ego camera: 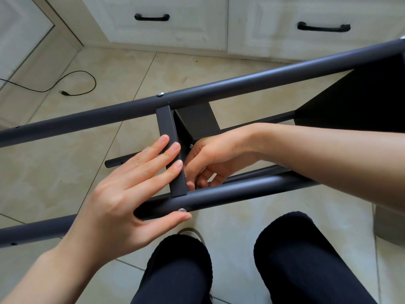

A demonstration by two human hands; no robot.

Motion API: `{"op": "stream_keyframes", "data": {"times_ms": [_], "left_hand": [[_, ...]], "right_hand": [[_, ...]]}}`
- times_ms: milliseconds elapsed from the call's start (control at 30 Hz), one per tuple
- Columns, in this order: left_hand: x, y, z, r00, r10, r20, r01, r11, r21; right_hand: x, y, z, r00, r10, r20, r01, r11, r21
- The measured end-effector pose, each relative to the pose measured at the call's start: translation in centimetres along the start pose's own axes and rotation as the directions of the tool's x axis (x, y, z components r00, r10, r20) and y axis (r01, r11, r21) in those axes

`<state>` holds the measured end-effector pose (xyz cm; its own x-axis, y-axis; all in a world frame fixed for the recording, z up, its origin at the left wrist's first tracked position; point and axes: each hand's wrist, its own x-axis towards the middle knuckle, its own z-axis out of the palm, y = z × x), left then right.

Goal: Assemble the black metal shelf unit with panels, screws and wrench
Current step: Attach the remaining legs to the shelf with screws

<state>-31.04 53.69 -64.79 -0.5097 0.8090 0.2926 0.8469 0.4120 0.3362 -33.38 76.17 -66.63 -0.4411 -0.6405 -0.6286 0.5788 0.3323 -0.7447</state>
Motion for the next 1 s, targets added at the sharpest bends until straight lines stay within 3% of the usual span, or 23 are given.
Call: {"op": "stream_keyframes", "data": {"times_ms": [200,367,500,667,867,1000], "left_hand": [[-0.12,-0.10,0.05,1.000,-0.002,-0.008,0.002,1.000,-0.020],[-0.11,-0.11,-0.01,1.000,-0.006,-0.004,0.006,1.000,-0.021],[-0.12,-0.11,0.01,1.000,-0.005,-0.007,0.005,1.000,-0.028],[-0.08,-0.16,-0.03,1.000,-0.003,-0.002,0.003,1.000,-0.027],[0.01,-0.10,0.00,1.000,0.000,-0.002,0.000,1.000,-0.021],[-0.03,-0.04,-0.10,1.000,-0.005,-0.001,0.005,1.000,-0.019]], "right_hand": [[0.31,0.26,0.10,0.999,0.022,-0.038,-0.026,0.993,-0.114],[0.10,0.14,-0.11,1.000,-0.024,0.009,0.024,1.000,-0.016],[0.49,0.44,-0.02,0.999,0.001,-0.032,-0.004,0.995,-0.102],[0.22,0.26,-0.22,0.999,-0.038,0.005,0.038,0.999,0.000],[0.44,0.48,-0.10,1.000,0.008,-0.027,-0.011,0.997,-0.082],[0.26,0.26,-0.19,0.999,-0.022,0.024,0.022,1.000,0.004]]}}
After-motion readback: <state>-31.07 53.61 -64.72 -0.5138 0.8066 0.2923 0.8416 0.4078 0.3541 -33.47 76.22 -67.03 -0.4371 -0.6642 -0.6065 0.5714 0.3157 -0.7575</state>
